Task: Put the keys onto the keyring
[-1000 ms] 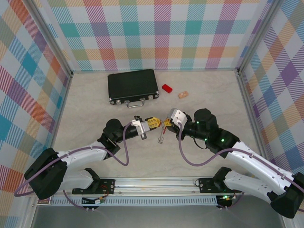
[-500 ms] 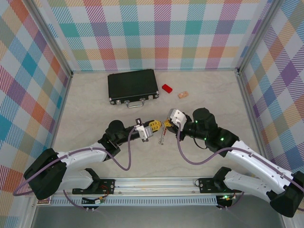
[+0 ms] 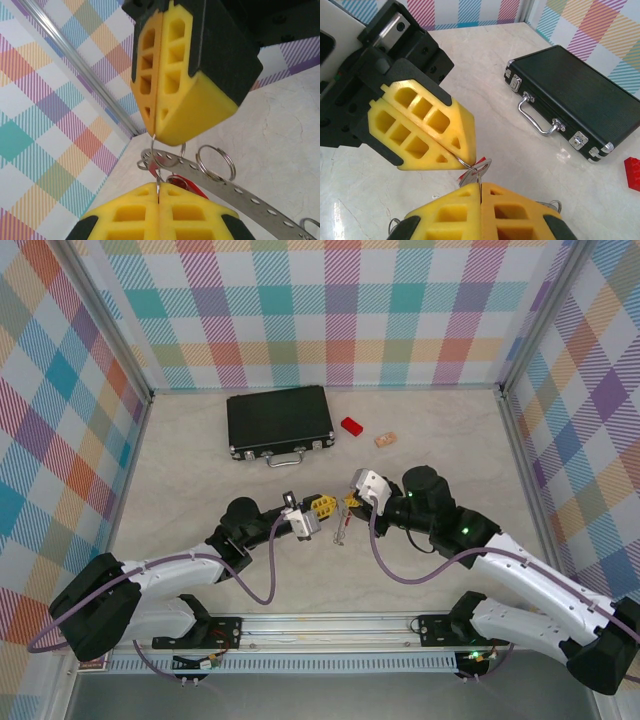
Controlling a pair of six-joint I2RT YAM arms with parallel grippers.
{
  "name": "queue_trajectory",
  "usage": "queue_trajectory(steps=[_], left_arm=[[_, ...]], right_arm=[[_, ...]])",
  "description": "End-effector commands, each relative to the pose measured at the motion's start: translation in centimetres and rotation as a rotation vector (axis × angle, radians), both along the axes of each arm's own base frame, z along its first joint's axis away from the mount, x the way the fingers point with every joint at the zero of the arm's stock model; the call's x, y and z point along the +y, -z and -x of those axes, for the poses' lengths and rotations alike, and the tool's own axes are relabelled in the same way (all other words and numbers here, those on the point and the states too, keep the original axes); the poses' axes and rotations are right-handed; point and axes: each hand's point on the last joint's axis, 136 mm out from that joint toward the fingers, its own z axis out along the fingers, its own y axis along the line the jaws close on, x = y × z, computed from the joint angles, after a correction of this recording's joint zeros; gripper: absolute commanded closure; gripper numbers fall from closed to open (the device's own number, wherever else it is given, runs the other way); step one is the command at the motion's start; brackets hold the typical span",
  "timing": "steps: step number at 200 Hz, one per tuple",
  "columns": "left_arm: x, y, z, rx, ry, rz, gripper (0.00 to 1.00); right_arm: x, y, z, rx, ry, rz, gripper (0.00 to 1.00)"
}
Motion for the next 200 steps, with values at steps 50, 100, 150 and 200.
queue_trajectory(steps=[50,100,150,200], left_arm=[[-0.23,-1.41,1.28,-0.062,0.032,0.032,1.00],[-0.21,-1.57,1.33,-0.069,0.029,0.034,1.00],[-0.11,-1.74,1.23,-0.071,0.020,0.040,1.00],[-0.20,-1.50,1.12,-0.062,0.019,0.027,1.00]], right_arm=[[0.56,-1.72,-0.27,-0.009,-0.008,-0.032,1.00],[0.64,-1.50,-0.28,0.001,-0.010,-0.025,1.00],[0.75,-1.01,-0.18,0.016,-0.020,-0.011,1.00],[0.92,-1.07,0.14,0.022,-0.039,-0.016,1.00]])
